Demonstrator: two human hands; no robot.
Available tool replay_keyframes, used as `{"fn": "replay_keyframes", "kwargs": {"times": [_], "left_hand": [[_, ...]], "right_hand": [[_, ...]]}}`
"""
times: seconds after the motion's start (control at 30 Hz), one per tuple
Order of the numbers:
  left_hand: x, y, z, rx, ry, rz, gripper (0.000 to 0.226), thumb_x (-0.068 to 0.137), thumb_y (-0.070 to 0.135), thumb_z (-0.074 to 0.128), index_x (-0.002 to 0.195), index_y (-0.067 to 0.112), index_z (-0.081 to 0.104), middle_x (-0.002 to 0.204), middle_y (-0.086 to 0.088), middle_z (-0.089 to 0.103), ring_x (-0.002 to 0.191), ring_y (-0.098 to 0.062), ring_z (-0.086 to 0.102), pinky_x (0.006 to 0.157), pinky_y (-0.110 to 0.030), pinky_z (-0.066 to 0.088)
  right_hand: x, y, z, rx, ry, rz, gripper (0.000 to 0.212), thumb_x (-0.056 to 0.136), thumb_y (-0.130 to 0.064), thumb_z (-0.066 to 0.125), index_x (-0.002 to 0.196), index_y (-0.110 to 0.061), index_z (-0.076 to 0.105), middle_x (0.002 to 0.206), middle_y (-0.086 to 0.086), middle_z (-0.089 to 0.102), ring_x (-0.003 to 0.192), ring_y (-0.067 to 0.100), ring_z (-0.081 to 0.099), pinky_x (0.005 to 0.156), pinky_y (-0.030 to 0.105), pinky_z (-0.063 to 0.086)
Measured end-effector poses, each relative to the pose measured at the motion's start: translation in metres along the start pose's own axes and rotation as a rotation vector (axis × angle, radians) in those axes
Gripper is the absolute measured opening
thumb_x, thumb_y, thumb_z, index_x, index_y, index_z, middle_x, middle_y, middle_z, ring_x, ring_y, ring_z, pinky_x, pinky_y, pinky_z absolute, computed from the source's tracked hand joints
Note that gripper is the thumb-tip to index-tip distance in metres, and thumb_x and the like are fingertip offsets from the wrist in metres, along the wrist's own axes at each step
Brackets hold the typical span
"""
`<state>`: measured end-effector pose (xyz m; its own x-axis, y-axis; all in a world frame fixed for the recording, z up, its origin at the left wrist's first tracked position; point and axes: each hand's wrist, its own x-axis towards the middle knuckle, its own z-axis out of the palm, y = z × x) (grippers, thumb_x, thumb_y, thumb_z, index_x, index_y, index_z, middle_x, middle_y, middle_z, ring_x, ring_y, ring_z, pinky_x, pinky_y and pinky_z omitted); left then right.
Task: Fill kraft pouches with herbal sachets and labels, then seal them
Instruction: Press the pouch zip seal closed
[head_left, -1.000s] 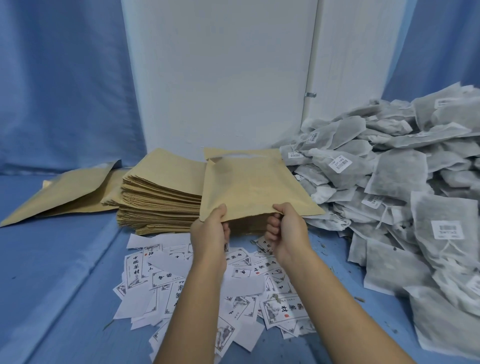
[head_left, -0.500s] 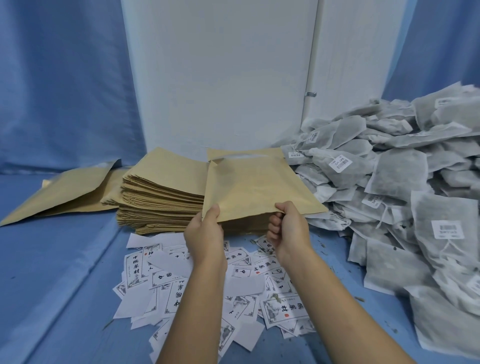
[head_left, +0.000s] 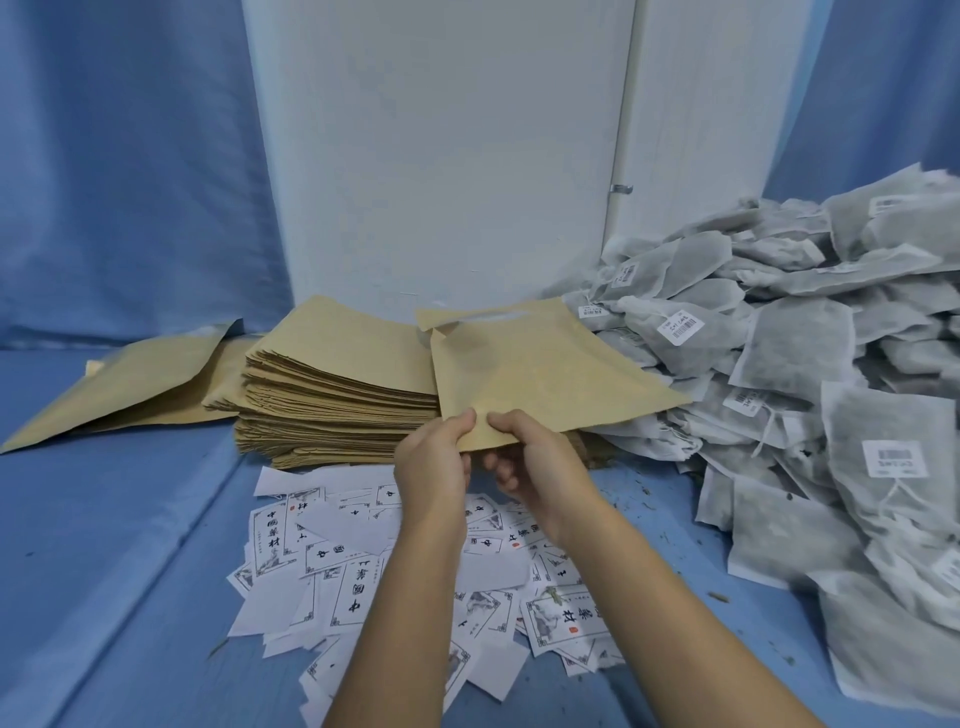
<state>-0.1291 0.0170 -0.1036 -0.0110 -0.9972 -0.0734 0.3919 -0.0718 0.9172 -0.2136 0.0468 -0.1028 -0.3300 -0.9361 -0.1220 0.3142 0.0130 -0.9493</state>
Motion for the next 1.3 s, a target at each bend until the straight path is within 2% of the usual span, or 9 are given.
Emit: {"fn": "replay_keyframes", "kwargs": {"times": [0.23,0.43,0.67,0.77,0.83,0.93,0.97,1.13,1.3], "left_hand": [[0.01,0.009,-0.015,-0.022,0.144,0.007,0.021,0.078,0.011,0.069,0.062,0.013,0.056,0.036,0.01,0.037,0.034,-0.008,0.028,0.037,-0.017,0.023],[0.019,0.026,-0.041,-0.229,0.366,0.073,0.017,0.078,0.009,0.07,0.066,0.015,0.058,0.051,0.005,0.051,0.042,-0.008,0.041,0.04,-0.014,0.034],[0.02,0.023,-0.039,-0.104,0.402,0.242,0.015,0.089,0.029,0.061,0.079,0.018,0.065,0.087,0.001,0.065,0.083,-0.015,0.056,0.087,-0.039,0.05],[0.021,0.022,-0.038,-0.065,0.424,0.245,0.021,0.093,0.035,0.056,0.084,0.017,0.064,0.096,-0.011,0.066,0.083,-0.018,0.053,0.09,-0.044,0.049],[0.021,0.024,-0.038,-0.073,0.434,0.224,0.024,0.093,0.035,0.055,0.074,0.021,0.059,0.086,-0.004,0.062,0.079,-0.019,0.053,0.082,-0.04,0.052],[0.021,0.024,-0.039,-0.113,0.394,0.133,0.022,0.092,0.035,0.058,0.074,0.024,0.055,0.078,0.004,0.058,0.063,-0.014,0.054,0.048,-0.02,0.047],[0.02,0.025,-0.039,-0.165,0.335,0.075,0.018,0.09,0.036,0.061,0.078,0.023,0.056,0.082,0.005,0.059,0.065,-0.013,0.057,0.045,-0.018,0.047],[0.017,0.028,-0.024,-0.272,0.009,-0.105,0.032,0.09,0.005,0.061,0.121,0.005,0.054,0.112,-0.009,0.064,0.1,-0.025,0.063,0.065,-0.032,0.057],[0.025,0.032,-0.031,-0.293,-0.009,-0.104,0.03,0.089,-0.014,0.047,0.116,0.001,0.05,0.104,-0.015,0.061,0.093,-0.028,0.061,0.075,-0.043,0.054]], "right_hand": [[0.005,-0.007,-0.008,0.216,0.134,0.024,0.006,0.085,-0.009,0.063,0.081,-0.007,0.059,0.049,-0.001,0.055,0.04,0.007,0.044,0.038,0.015,0.035],[0.009,-0.011,-0.018,0.256,0.168,0.034,0.004,0.086,-0.008,0.06,0.085,-0.008,0.055,0.042,0.001,0.05,0.035,0.007,0.039,0.036,0.016,0.031],[0.009,-0.009,-0.023,0.3,0.151,-0.028,0.012,0.098,-0.017,0.05,0.088,-0.01,0.053,0.045,0.002,0.054,0.038,0.008,0.046,0.04,0.018,0.031],[0.007,-0.008,-0.021,0.333,0.133,-0.054,0.019,0.101,-0.022,0.045,0.088,-0.01,0.052,0.047,0.002,0.057,0.038,0.008,0.049,0.037,0.017,0.032],[0.007,-0.006,-0.02,0.29,0.134,-0.066,0.02,0.101,-0.023,0.045,0.088,-0.009,0.052,0.046,0.002,0.057,0.038,0.009,0.048,0.035,0.016,0.03],[0.009,-0.005,-0.024,0.187,0.137,-0.059,0.022,0.101,-0.024,0.044,0.089,-0.007,0.051,0.046,0.006,0.057,0.035,0.009,0.042,0.034,0.016,0.028],[0.009,-0.006,-0.026,0.18,0.127,-0.04,0.022,0.102,-0.024,0.043,0.089,-0.007,0.051,0.046,0.008,0.057,0.034,0.009,0.041,0.034,0.016,0.028],[0.007,-0.006,-0.024,0.156,0.044,0.075,0.018,0.101,-0.021,0.045,0.09,-0.008,0.052,0.052,0.012,0.063,0.035,0.009,0.046,0.035,0.016,0.035],[0.002,-0.007,-0.017,0.28,0.059,0.088,0.007,0.093,0.001,0.054,0.1,0.004,0.053,0.09,0.021,0.066,0.054,0.022,0.069,0.041,0.018,0.05]]}}
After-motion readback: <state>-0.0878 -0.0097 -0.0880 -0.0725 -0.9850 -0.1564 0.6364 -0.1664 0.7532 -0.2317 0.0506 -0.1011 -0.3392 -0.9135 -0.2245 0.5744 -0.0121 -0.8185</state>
